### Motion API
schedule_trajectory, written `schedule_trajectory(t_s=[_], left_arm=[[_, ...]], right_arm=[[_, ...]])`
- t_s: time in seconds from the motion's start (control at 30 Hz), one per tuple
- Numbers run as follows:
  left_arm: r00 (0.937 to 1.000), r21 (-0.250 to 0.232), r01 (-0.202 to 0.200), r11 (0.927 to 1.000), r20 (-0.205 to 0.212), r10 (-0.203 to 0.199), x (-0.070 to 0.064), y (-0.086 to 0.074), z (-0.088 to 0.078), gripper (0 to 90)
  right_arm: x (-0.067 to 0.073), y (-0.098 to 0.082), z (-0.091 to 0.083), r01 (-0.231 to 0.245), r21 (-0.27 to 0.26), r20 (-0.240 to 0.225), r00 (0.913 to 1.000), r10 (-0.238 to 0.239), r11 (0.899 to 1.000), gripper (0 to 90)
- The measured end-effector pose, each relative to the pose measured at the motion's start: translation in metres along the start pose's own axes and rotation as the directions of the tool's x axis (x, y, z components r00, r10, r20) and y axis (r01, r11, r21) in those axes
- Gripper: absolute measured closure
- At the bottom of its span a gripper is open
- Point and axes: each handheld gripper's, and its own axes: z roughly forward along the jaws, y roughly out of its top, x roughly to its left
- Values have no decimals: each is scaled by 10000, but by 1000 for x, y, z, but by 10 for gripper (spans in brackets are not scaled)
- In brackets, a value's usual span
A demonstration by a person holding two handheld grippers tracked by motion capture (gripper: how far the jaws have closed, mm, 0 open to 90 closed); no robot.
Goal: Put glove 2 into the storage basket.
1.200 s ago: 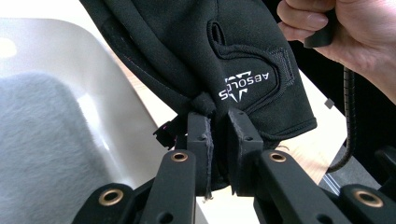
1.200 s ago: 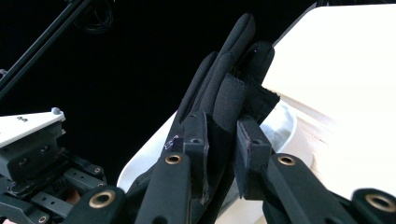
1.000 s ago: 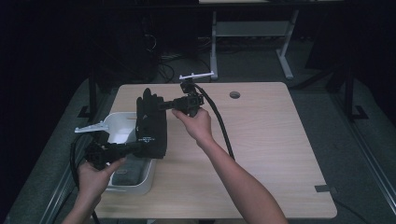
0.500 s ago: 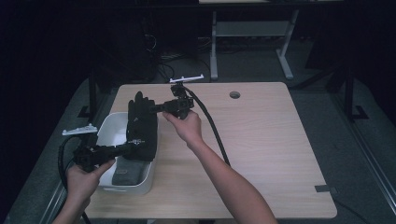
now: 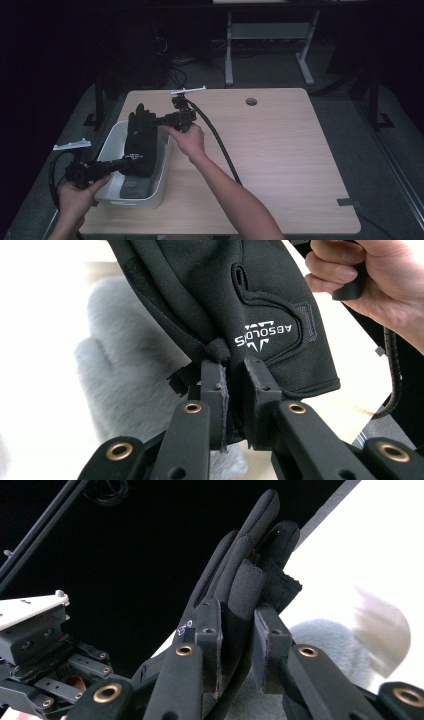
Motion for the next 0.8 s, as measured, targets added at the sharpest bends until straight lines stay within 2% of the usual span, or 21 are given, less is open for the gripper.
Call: schedule_trajectory(t_s=[0.13, 0.43, 0.63, 0.8], left_arm=[[9995, 35, 300, 9995, 72, -300, 9, -6, 0, 813], [9986, 388, 532, 9978, -53, -531, 22, -18, -4, 813], [9968, 534, 798, 9954, 31, -801, 28, -25, -3, 813], [9948, 754, 1003, 9921, 96, -1013, 32, -30, -1, 812]], right_arm=[[-3, -4, 11, -26, 136, 57, 10000, 25, 9999, 756], [-10, -17, 31, -117, 436, 240, 9997, 106, 9990, 753], [-13, -22, 39, -43, 681, 387, 9993, 16, 9977, 752], [-18, -29, 44, -207, 916, 476, 9987, 163, 9956, 744]])
